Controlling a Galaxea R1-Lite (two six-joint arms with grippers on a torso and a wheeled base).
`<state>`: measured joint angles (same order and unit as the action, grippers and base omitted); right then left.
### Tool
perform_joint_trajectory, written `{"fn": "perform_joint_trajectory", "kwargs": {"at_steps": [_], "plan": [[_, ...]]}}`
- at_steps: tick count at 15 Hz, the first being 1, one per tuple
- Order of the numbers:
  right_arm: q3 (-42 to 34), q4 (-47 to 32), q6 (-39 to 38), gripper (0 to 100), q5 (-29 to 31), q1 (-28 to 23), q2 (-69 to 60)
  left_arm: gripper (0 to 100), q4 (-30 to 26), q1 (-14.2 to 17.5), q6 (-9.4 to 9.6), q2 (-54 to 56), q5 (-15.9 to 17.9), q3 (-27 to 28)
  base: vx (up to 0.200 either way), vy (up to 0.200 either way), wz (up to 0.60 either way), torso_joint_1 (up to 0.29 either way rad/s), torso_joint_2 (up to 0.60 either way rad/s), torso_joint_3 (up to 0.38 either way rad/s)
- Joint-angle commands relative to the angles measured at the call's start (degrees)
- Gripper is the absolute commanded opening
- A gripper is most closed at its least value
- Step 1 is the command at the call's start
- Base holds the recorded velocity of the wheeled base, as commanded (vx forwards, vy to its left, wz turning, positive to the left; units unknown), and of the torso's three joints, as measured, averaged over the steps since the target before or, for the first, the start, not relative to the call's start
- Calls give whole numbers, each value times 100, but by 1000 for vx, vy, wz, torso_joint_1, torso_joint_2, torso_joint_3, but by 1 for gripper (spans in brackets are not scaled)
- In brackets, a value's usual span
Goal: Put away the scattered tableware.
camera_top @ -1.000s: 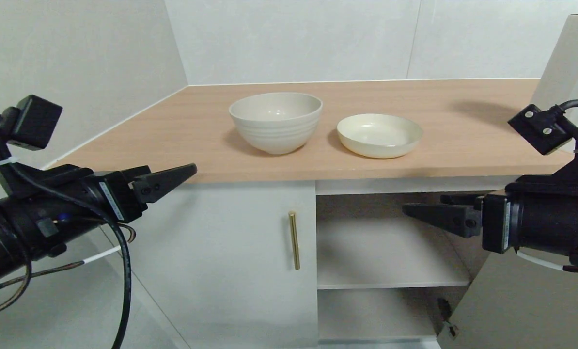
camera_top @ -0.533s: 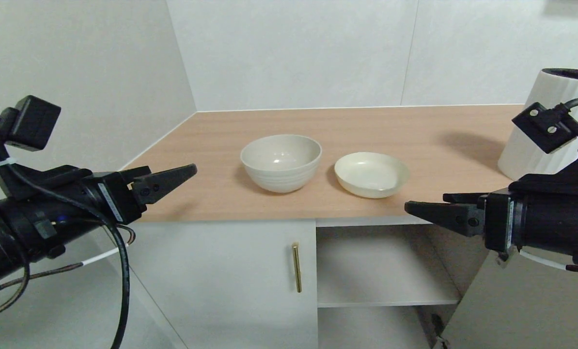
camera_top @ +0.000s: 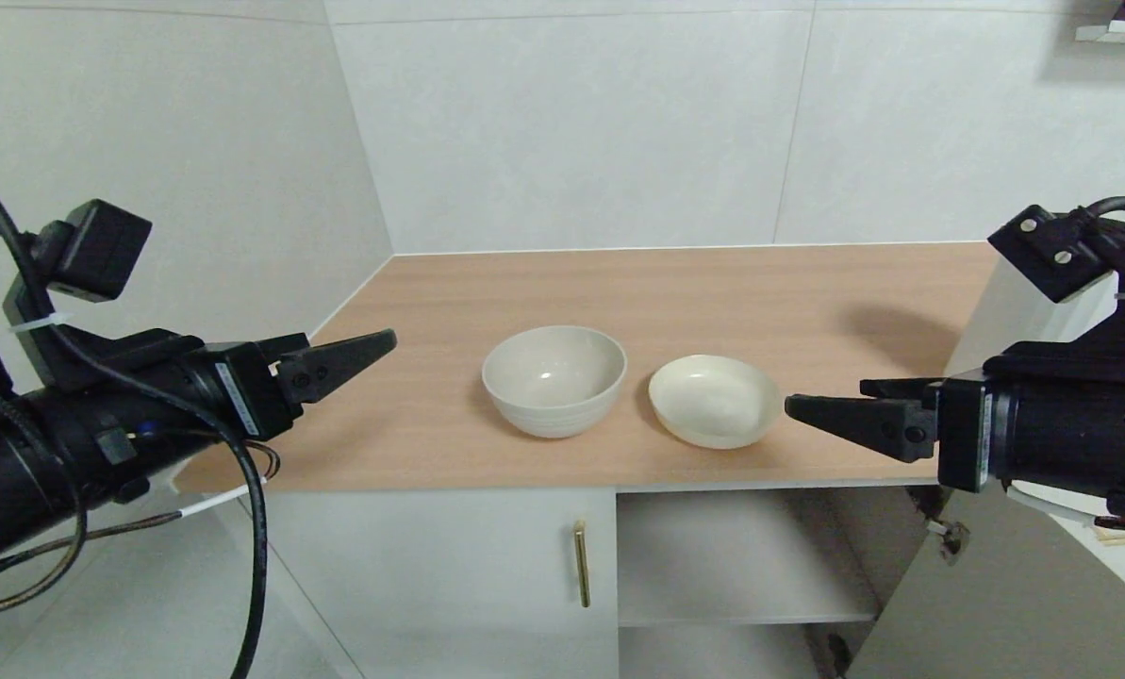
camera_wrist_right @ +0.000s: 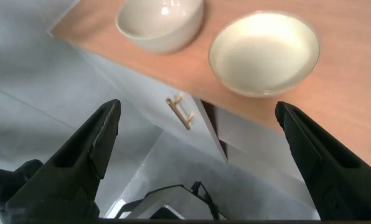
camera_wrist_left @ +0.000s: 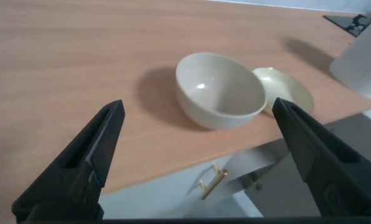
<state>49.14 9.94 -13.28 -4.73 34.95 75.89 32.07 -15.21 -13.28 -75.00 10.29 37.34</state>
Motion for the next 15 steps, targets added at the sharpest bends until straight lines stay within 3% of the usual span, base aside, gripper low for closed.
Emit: {"fn": "perform_joint_trajectory", "kwargs": {"at_steps": [1, 4, 7, 8, 9, 10, 11, 12, 13, 15], "plan": [[-36, 79, 18, 100, 7, -94, 75, 100, 27, 1, 0, -252, 8, 37, 0, 0, 0, 144, -359, -198], [307, 140, 132, 100, 174, -190, 497, 100, -228, -52, -8, -586, -27, 546, 0, 0, 0, 54, -128, -66], [1230, -730, -465, 100, 1202, -190, 1095, 100, -2276, -78, 0, -551, -27, 1698, 0, 0, 0, 0, 0, 0], [1370, -923, -720, 100, 1246, -199, 1236, 100, -3190, -96, 0, -507, -27, 2014, 0, 0, 0, 0, 0, 0], [1405, -985, -817, 100, 1246, -226, 1280, 100, -3559, -140, -8, -498, -18, 2163, 0, 0, 0, 0, 0, 0], [1440, -1037, -896, 100, 1299, -331, 1473, 100, -4069, -201, -140, -507, -36, 2392, 0, 0, 0, 0, 0, 0], [1440, -1029, -905, 100, 1387, -366, 1587, 100, -4095, -272, -439, -534, -53, 2436, 0, 0, 0, 0, 0, 0], [1440, -1029, -905, 100, 1422, -366, 1640, 100, -4095, -324, -588, -577, -71, 2497, 0, 0, 0, 0, 0, 0], [1449, -1020, -905, 100, 1519, -366, 1745, 100, -4104, -439, -1072, -797, -115, 2673, 0, 0, 0, 0, 0, 0], [1458, -994, -905, 100, 1651, -366, 1877, 100, -4095, -614, -1731, -1219, -229, 2928, 0, 0, 0, 0, 0, 0]]}}
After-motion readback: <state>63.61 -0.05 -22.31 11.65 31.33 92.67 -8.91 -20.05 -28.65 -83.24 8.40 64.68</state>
